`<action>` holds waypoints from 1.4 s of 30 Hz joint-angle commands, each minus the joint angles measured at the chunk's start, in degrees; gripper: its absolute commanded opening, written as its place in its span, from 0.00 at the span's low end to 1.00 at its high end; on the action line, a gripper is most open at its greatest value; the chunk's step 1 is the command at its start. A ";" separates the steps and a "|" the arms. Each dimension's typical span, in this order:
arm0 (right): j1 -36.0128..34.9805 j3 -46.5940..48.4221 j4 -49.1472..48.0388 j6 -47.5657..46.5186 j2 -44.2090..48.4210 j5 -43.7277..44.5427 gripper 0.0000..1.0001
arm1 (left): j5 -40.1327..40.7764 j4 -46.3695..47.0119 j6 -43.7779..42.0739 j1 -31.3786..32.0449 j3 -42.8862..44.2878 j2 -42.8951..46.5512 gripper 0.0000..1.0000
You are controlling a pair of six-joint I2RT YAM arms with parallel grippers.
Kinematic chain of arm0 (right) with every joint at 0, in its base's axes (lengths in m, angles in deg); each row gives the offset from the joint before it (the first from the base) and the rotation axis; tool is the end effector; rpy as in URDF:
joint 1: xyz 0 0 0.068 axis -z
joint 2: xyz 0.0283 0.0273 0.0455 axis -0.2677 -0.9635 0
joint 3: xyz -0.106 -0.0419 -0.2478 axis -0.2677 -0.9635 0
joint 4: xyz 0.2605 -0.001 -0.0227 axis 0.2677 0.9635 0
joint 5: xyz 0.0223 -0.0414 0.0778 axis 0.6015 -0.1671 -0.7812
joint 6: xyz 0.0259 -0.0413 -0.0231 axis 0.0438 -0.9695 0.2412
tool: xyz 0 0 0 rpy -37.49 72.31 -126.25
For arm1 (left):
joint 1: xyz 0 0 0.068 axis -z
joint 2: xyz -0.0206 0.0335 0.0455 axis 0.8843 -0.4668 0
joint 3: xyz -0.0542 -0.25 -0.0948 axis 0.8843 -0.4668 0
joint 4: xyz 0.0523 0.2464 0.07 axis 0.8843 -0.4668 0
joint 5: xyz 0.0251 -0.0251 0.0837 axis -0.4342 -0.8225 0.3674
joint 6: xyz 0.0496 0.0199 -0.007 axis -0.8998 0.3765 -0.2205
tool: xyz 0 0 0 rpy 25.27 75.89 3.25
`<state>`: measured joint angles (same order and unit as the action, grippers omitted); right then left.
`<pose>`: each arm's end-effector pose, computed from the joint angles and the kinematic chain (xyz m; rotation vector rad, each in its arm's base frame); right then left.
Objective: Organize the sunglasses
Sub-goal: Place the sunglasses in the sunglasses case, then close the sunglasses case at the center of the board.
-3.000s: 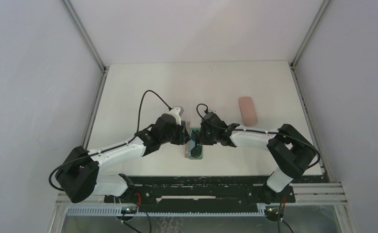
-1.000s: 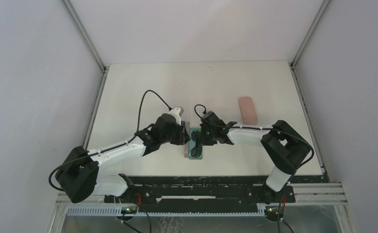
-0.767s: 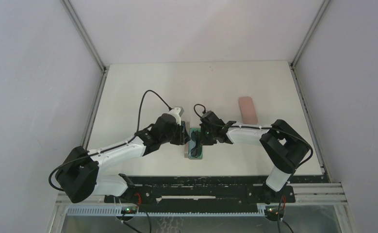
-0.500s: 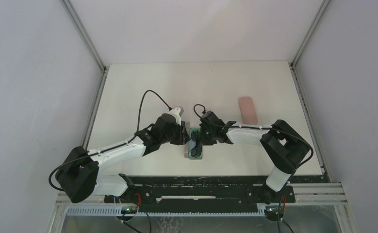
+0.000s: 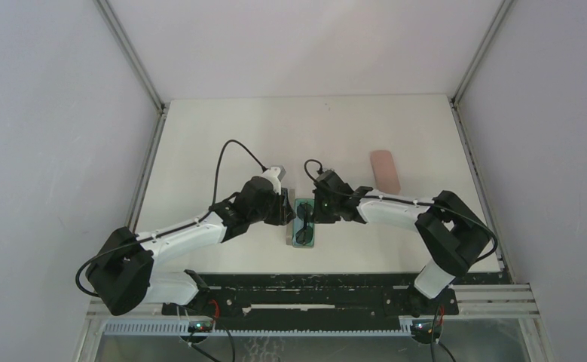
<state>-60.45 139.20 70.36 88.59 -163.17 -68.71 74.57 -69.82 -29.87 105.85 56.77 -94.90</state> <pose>0.2241 0.2247 0.1636 -0.0965 2.6588 0.5851 0.1909 -0.1838 0.2028 0.2599 2.3526 -0.7117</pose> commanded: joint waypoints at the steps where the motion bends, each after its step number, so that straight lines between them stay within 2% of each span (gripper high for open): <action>1: 0.19 0.16 0.27 -0.93 4.15 2.99 0.06 | -0.24 -0.79 -1.38 -0.26 3.63 0.68 0.36; 7: 1.16 -2.33 -1.17 -0.09 5.91 5.81 0.07 | -0.33 -1.17 -1.47 -0.26 4.14 1.74 0.40; 17: 1.60 -2.85 -2.68 0.09 3.85 4.16 0.08 | 1.40 -2.25 -1.37 -0.26 4.48 3.19 0.46; 22: 1.60 -3.07 -3.13 -0.15 4.05 3.80 0.08 | 2.59 -1.79 -1.29 -0.33 3.35 4.43 0.46; 32: 1.77 -4.01 -4.53 0.01 4.36 2.91 0.08 | -0.17 2.47 -0.81 -0.48 1.42 5.16 0.46; 42: 2.30 -4.07 -4.88 0.10 2.69 1.62 0.07 | 1.80 1.45 -1.45 -0.79 0.52 4.84 0.38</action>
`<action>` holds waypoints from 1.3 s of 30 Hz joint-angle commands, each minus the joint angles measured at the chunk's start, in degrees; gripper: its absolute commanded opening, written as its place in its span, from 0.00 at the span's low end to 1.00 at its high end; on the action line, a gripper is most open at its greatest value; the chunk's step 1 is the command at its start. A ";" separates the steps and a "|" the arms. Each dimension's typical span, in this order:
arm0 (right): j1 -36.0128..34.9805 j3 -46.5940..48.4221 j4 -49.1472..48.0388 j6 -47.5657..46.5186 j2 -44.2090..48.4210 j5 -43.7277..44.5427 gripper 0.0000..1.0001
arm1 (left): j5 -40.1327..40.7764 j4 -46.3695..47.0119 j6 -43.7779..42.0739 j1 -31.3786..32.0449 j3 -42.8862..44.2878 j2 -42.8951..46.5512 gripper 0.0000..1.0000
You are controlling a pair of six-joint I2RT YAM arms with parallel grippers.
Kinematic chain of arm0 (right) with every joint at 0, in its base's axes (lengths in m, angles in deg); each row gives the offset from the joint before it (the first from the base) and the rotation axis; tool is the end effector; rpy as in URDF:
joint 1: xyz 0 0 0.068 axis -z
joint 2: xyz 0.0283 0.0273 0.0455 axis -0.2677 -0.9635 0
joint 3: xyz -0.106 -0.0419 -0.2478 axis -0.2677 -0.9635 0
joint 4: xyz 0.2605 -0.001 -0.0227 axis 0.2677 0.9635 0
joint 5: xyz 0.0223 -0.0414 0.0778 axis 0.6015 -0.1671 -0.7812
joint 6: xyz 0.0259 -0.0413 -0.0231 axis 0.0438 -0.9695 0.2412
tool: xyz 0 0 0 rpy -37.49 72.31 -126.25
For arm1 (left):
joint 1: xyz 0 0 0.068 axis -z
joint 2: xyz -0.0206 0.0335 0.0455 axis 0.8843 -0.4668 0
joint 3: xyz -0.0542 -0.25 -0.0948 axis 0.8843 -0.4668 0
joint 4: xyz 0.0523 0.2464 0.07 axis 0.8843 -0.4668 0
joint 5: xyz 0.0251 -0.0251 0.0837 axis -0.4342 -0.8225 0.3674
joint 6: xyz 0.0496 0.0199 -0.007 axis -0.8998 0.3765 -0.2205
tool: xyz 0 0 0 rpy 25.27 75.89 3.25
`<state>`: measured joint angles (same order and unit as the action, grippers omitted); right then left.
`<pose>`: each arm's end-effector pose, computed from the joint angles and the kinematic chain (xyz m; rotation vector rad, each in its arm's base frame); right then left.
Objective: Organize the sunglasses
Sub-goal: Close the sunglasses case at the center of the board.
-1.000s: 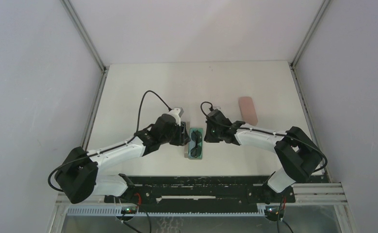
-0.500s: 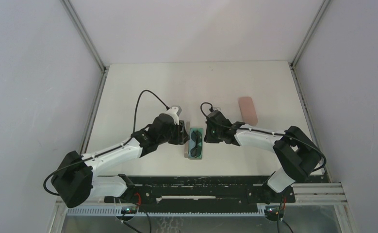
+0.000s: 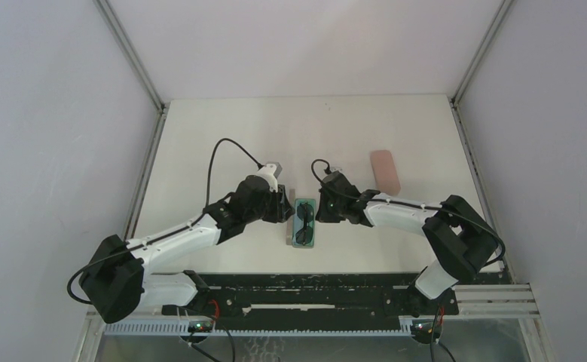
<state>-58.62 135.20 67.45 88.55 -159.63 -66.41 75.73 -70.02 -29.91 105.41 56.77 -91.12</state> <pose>0.2223 0.2071 0.1650 -0.0371 2.5989 0.5647 0.1880 -0.1773 0.2185 0.2340 2.2867 -0.7235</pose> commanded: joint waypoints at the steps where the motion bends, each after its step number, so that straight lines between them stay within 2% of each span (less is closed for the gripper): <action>1: 0.46 -0.09 -2.04 0.21 -0.97 -0.81 0.07 | 0.64 1.64 -1.50 -0.35 0.52 1.15 0.38; 27: 0.64 0.68 -5.52 0.32 -4.76 -5.91 0.07 | -1.38 3.51 -2.40 -0.05 -0.50 -3.56 0.22; 33: 0.64 1.18 -5.97 0.49 -5.63 -6.61 0.07 | -1.30 3.92 -2.90 2.09 1.09 -6.12 0.22; 39: 0.73 1.36 -5.61 0.49 -5.78 -6.24 0.07 | -0.60 4.18 -3.14 4.39 2.69 -8.77 0.26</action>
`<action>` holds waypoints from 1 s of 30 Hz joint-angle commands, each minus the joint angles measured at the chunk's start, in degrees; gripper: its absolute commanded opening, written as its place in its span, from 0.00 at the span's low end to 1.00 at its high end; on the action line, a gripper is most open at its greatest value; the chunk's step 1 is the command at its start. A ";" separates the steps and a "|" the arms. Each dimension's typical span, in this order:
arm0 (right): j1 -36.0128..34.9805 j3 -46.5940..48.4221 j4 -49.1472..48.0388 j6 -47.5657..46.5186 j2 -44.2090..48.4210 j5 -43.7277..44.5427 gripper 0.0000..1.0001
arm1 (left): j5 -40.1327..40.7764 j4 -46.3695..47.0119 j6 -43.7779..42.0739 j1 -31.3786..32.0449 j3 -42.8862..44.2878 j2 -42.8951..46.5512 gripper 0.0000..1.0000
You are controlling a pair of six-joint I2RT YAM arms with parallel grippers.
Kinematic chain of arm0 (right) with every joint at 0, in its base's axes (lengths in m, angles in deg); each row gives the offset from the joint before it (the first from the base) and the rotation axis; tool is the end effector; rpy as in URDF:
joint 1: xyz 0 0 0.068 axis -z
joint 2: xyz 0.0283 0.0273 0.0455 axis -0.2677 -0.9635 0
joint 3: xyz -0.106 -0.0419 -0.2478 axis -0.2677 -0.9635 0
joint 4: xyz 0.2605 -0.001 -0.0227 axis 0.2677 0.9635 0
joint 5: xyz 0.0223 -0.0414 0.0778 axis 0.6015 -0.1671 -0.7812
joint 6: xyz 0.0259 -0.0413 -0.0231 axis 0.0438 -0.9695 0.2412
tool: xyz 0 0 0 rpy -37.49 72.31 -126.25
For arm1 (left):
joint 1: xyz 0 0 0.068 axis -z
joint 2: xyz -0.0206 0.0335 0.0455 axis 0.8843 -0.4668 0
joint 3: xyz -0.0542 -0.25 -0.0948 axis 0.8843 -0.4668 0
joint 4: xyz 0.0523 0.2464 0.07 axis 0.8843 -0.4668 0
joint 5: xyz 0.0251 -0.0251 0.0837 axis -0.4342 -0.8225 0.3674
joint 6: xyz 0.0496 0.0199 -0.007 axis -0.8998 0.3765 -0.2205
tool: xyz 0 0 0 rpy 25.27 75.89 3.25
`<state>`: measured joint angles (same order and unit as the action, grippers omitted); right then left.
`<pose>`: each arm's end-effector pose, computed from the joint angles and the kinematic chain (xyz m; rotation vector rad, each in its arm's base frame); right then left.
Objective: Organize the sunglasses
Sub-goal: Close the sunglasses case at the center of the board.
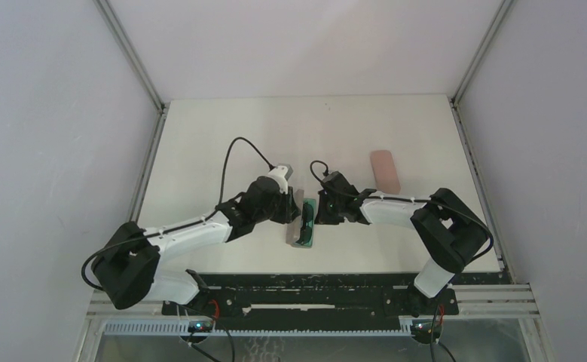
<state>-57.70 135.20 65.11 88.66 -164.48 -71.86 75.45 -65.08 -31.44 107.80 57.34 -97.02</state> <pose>0.2285 0.2108 0.1433 -0.0539 2.6775 0.6291 0.1923 -0.1973 0.2039 0.3162 2.2873 -0.7321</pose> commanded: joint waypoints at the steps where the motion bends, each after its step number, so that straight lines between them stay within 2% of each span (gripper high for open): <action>1: -0.15 1.36 -3.09 0.38 -0.91 -0.72 0.07 | -0.16 -0.75 -1.58 2.32 2.29 -3.21 0.26; 30: 0.07 1.24 -2.16 0.47 -0.05 0.80 0.07 | -0.77 -0.74 -2.00 2.65 3.85 -6.42 0.39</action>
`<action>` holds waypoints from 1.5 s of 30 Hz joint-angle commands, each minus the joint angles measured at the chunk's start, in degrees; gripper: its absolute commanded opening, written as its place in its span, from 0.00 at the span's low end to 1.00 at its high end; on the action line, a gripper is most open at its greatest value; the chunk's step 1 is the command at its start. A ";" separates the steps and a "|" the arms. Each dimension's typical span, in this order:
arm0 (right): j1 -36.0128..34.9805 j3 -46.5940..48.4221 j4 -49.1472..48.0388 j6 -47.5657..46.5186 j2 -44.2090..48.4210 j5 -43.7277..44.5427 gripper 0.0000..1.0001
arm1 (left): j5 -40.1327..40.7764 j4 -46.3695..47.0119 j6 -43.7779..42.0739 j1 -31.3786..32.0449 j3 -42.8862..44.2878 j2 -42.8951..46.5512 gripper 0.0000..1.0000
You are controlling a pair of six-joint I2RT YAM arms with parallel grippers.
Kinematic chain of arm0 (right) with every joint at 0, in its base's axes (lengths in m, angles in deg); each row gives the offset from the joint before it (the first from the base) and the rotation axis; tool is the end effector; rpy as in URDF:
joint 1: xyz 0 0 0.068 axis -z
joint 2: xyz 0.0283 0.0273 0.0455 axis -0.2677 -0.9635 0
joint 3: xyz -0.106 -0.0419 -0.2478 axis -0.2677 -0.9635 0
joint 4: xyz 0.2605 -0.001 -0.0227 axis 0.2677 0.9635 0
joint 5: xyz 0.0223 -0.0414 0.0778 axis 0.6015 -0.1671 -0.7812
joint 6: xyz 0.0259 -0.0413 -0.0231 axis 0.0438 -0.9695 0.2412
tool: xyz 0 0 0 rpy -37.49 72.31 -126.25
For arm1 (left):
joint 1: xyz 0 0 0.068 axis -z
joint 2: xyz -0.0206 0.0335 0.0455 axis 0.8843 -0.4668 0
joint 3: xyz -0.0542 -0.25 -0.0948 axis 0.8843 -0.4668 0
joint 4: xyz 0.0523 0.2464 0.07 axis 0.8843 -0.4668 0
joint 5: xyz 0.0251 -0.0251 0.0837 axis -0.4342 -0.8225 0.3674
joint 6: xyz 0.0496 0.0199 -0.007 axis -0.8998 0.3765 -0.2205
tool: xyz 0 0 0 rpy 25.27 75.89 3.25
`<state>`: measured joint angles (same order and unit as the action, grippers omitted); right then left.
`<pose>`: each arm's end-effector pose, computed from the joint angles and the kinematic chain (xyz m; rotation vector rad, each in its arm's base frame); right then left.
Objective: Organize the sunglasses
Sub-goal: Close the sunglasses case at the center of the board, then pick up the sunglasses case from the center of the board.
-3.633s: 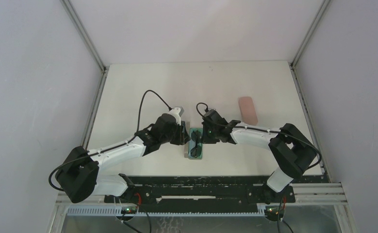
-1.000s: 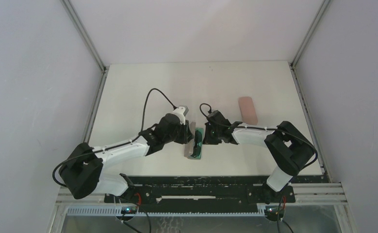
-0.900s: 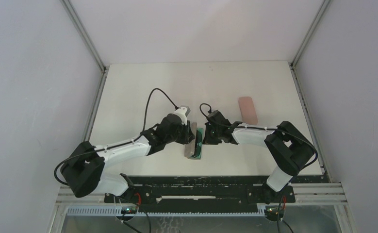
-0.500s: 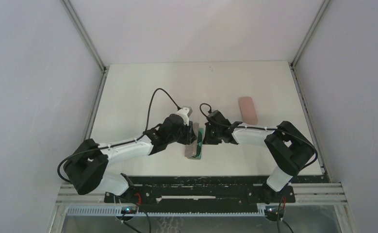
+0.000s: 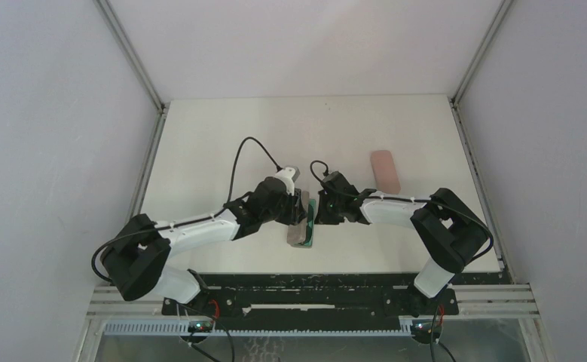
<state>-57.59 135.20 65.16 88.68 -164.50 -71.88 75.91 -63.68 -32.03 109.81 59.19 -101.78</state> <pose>0.2289 0.2103 0.1432 -0.0509 2.6786 0.6281 0.1951 -0.2144 0.1944 0.3675 2.3070 -0.7207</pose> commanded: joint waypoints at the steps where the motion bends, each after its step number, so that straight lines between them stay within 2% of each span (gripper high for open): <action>1: -0.04 1.25 -2.23 0.45 -0.01 0.82 0.07 | -1.30 -2.15 -1.51 0.67 1.97 -1.89 0.40; 11: 0.05 0.72 -1.97 0.69 1.39 2.26 0.08 | -1.46 -2.30 -1.50 0.70 2.57 -2.46 0.40; 15: 0.05 -0.91 -2.11 1.21 4.74 4.87 0.09 | -0.68 -3.15 -1.65 0.68 2.68 -1.37 0.45; 19: -0.11 -3.45 -1.15 1.48 10.59 10.57 0.14 | 1.15 -4.89 -1.80 0.71 2.98 1.56 0.57; 22: -0.21 -6.10 -0.31 1.59 16.77 15.41 0.19 | 3.65 -7.27 -1.95 0.70 3.89 2.81 0.69; 23: -0.21 -7.11 -0.04 1.71 19.13 16.84 0.21 | 4.36 -7.67 -2.01 0.77 4.36 2.90 0.77; 24: -0.21 -8.26 0.04 1.75 21.64 17.97 0.24 | 5.15 -8.50 -2.03 0.90 4.66 2.80 0.81; 27: -0.15 -11.67 0.70 1.89 29.67 20.79 0.41 | 7.94 -10.28 -1.67 1.71 5.70 2.07 0.92; 30: 0.02 -13.73 2.99 0.98 36.91 22.92 0.52 | 11.40 -12.46 -0.68 3.06 7.23 0.34 1.00; 36: 0.27 -16.22 8.11 -0.10 49.52 26.45 0.66 | 14.82 -13.92 2.50 5.88 10.37 -5.06 1.00; 43: 2.08 -18.03 11.46 -0.80 56.99 25.97 0.69 | 17.00 -16.81 4.61 8.35 15.38 -13.38 1.00; 45: 2.60 -18.40 12.03 -0.90 57.70 25.56 0.69 | 17.48 -17.65 4.88 8.75 16.36 -14.92 0.97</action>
<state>-56.04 117.43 75.30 89.18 -108.38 -46.79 90.42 -79.18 -29.19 117.61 71.02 -114.26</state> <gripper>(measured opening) 0.691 0.994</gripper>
